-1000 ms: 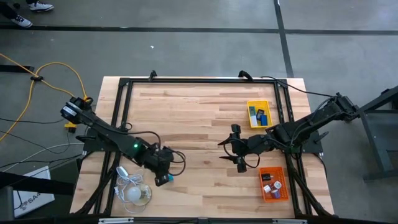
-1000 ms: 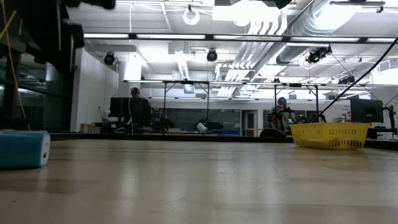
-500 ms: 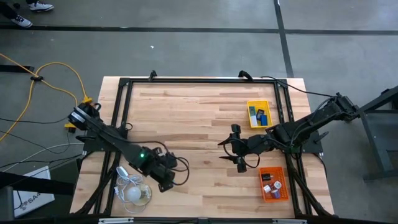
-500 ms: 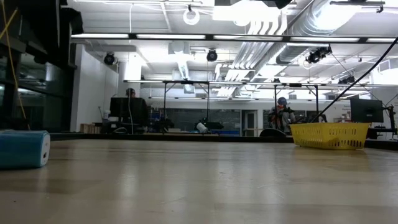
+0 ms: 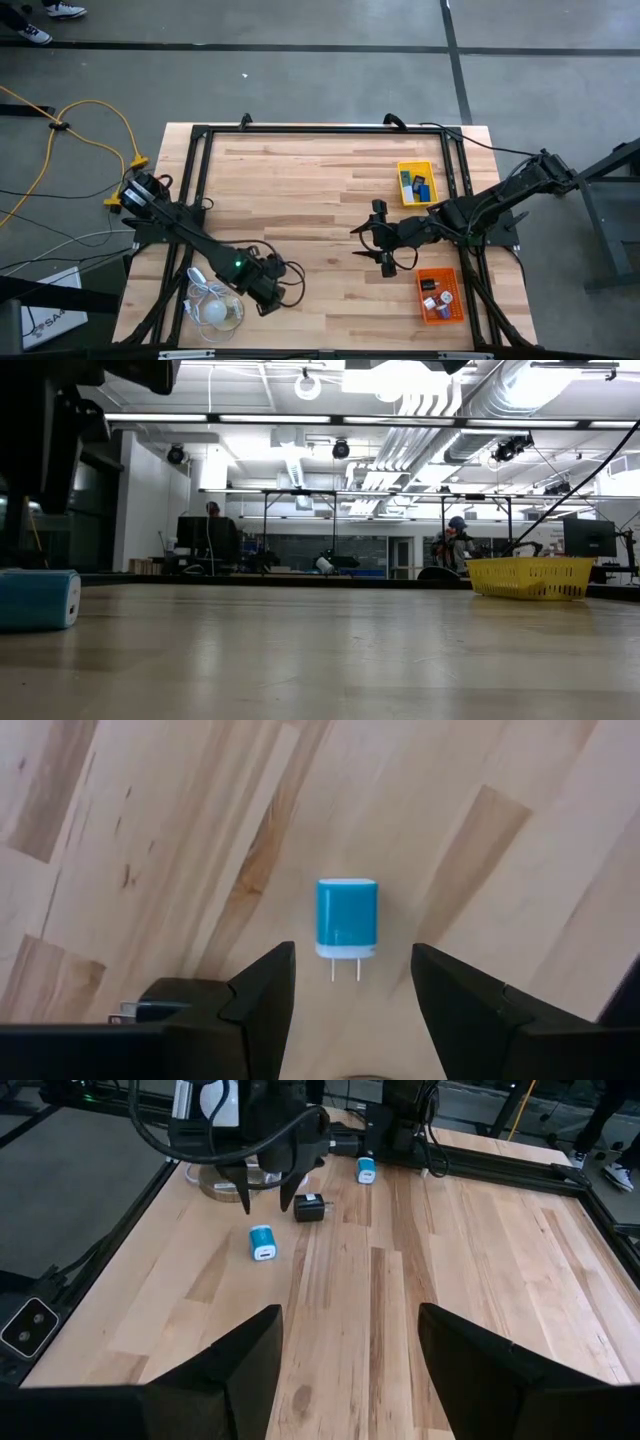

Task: Pick & Place Office items
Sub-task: Put the right light blue charger adapter into the orange bin

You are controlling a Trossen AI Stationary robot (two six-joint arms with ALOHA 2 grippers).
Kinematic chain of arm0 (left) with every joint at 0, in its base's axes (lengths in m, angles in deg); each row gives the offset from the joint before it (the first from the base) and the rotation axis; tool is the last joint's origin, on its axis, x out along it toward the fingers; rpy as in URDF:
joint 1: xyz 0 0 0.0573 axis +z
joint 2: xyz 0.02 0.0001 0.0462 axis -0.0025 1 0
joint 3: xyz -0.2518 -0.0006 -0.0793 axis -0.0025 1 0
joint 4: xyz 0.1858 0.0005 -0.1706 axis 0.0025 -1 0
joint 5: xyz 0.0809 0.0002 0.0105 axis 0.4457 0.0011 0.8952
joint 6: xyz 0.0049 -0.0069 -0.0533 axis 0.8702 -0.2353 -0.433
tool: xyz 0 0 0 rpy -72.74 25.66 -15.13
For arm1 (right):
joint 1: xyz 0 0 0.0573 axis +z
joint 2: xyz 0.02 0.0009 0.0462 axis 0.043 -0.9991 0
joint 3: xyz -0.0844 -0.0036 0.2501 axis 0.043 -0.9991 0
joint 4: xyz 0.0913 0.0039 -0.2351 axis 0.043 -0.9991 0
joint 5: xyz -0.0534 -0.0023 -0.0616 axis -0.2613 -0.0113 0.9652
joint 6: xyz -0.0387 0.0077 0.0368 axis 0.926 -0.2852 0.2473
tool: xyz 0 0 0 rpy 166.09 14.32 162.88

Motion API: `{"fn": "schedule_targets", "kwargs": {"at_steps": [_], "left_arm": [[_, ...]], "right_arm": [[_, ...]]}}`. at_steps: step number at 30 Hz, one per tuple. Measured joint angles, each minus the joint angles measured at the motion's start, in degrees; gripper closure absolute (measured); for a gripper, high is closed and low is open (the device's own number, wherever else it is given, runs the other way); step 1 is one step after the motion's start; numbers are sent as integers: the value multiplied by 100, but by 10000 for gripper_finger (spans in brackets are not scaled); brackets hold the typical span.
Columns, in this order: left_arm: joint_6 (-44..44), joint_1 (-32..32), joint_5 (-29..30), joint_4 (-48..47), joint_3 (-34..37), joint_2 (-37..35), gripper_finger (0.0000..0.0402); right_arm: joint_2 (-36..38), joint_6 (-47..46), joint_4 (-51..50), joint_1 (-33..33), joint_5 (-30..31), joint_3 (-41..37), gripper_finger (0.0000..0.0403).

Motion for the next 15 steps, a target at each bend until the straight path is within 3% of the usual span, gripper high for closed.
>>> {"fn": "schedule_targets", "kwargs": {"at_steps": [15], "left_arm": [[24,2,-45,51,0,89,209]], "right_arm": [[0,-1,-1,1,0,0,182]]}}
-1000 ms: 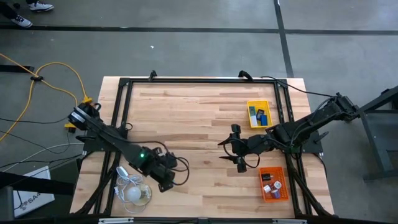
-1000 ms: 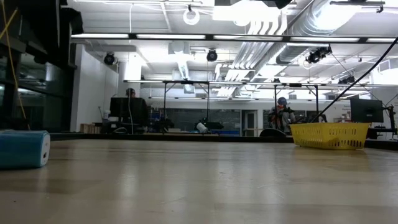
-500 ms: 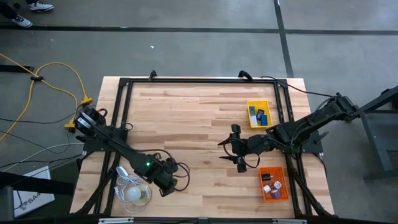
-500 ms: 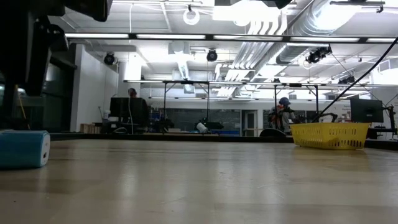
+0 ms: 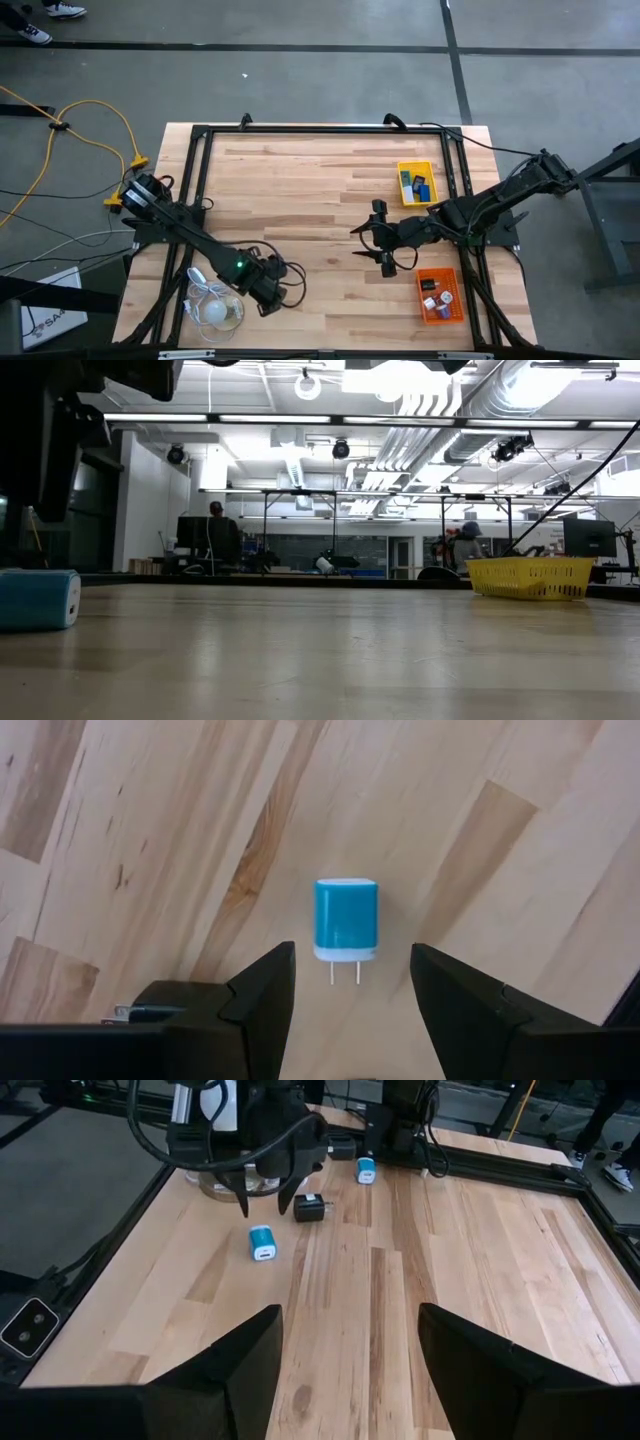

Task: Pick & Place Office items
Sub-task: Put the right light blue charger adapter into the orange bin

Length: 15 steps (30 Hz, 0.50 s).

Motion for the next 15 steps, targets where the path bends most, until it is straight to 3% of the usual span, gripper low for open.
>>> {"fn": "schedule_targets", "kwargs": {"at_steps": [15], "left_arm": [[-26,2,-181,402,1,560,209]], "right_arm": [[-1,-1,48,1,2,-2,182]]}}
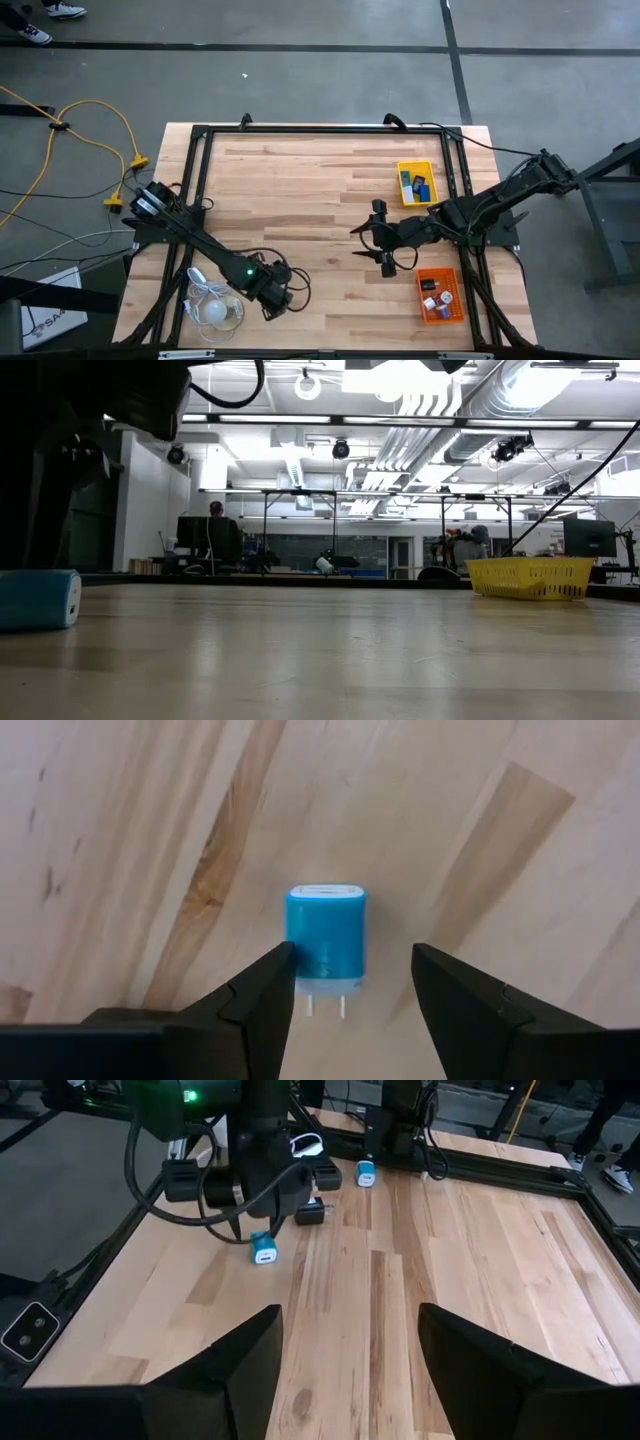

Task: Pick & Place Office items
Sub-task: Put the right light blue charger adapter into the orange bin

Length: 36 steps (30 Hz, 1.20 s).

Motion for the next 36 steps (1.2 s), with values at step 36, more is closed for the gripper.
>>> {"fn": "schedule_targets", "kwargs": {"at_steps": [36], "left_arm": [[-276,9,-89,11,6,340,209]], "right_arm": [[0,2,34,-2,0,0,182]]}}
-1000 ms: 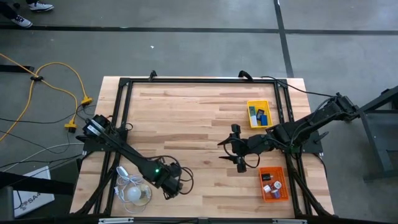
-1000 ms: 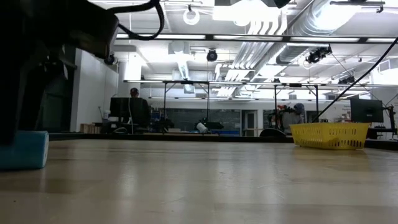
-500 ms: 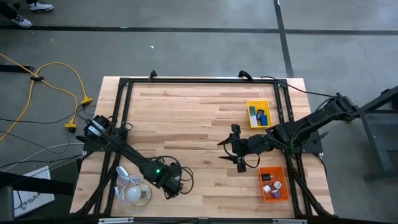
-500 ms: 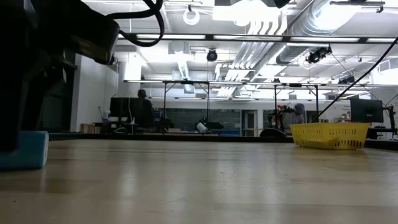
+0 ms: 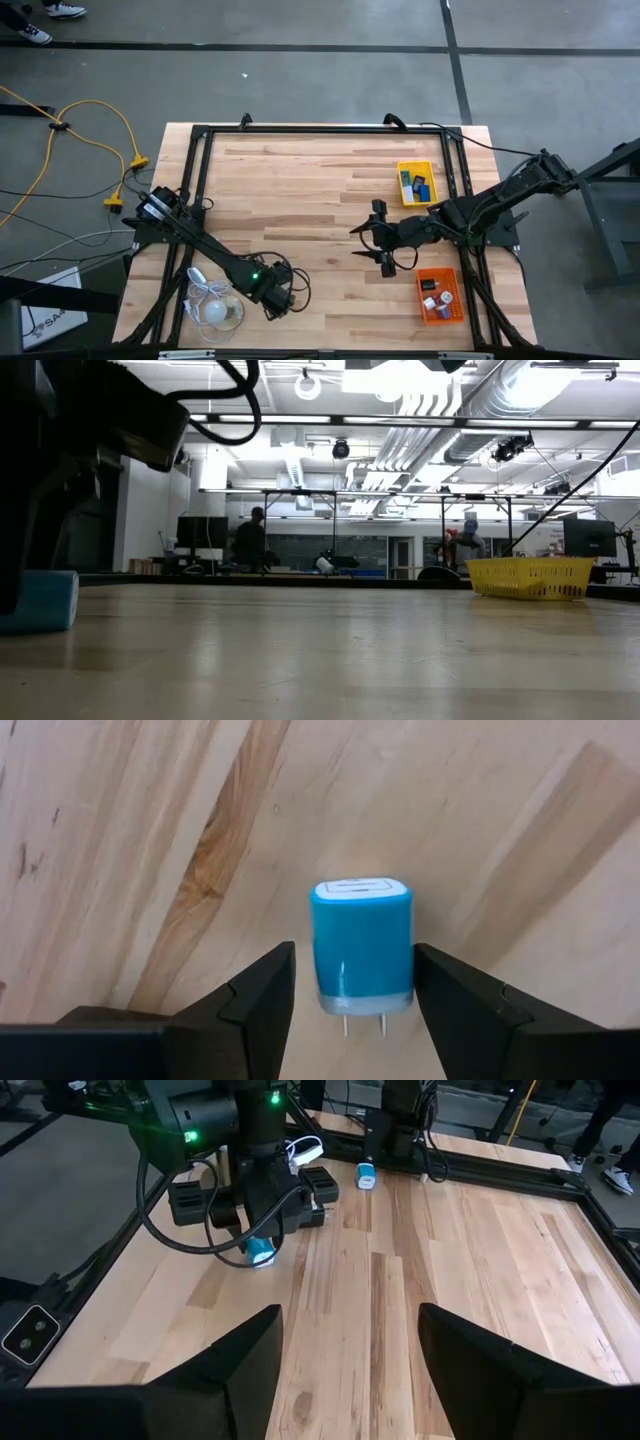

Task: Pick & Place Office items
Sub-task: Put the right light blue charger adapter into the orange bin

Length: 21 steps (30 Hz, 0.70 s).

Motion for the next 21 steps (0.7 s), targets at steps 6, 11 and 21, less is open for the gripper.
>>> {"fn": "schedule_targets", "kwargs": {"at_steps": [6,11,21], "left_arm": [[20,0,-6,3,4,3,209],[23,0,-2,4,4,3,209],[129,-20,6,10,4,29,209]], "right_arm": [[0,0,4,2,0,0,182],[0,-2,2,0,0,0,182],[0,-2,2,2,-2,0,182]]}}
